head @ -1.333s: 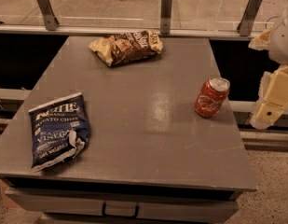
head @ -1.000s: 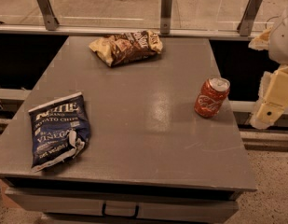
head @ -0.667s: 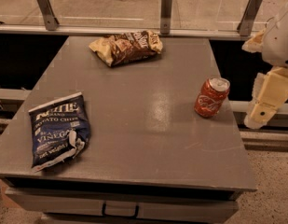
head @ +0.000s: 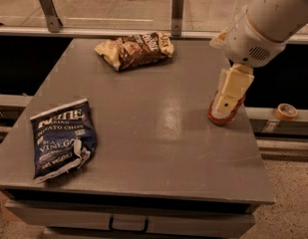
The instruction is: Move brown chip bag near coke can
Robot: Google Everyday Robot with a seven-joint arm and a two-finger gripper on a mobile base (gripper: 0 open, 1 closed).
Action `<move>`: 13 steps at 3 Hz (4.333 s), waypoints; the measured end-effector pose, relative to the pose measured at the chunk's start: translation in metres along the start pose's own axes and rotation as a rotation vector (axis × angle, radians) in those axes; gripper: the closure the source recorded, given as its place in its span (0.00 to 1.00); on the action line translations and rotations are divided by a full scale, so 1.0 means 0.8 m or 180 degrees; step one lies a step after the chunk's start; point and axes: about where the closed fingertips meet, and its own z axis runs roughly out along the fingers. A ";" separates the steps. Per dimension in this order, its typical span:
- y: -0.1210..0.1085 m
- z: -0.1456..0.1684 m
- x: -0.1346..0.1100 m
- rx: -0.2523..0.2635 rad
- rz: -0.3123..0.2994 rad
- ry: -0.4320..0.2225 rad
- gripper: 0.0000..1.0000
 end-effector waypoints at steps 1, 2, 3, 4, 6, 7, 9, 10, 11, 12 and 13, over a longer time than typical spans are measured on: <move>-0.032 0.042 -0.055 0.0069 -0.0119 -0.0328 0.00; -0.032 0.042 -0.055 0.0069 -0.0120 -0.0328 0.00; -0.051 0.061 -0.071 0.0150 -0.0070 -0.0441 0.00; -0.104 0.101 -0.100 0.0296 0.0107 -0.0700 0.00; -0.203 0.183 -0.173 0.0427 0.0472 -0.1051 0.00; -0.233 0.220 -0.197 0.0429 0.0740 -0.1153 0.00; -0.266 0.279 -0.195 0.0349 0.1240 -0.1176 0.16; -0.267 0.297 -0.195 0.0290 0.1357 -0.1177 0.40; -0.271 0.286 -0.195 0.0325 0.1369 -0.1237 0.63; -0.273 0.244 -0.199 0.0463 0.1243 -0.1381 0.87; -0.271 0.179 -0.204 0.0680 0.0967 -0.1494 1.00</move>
Offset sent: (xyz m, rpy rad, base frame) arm 0.0279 0.0392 -0.0075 0.0665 -0.0302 0.0481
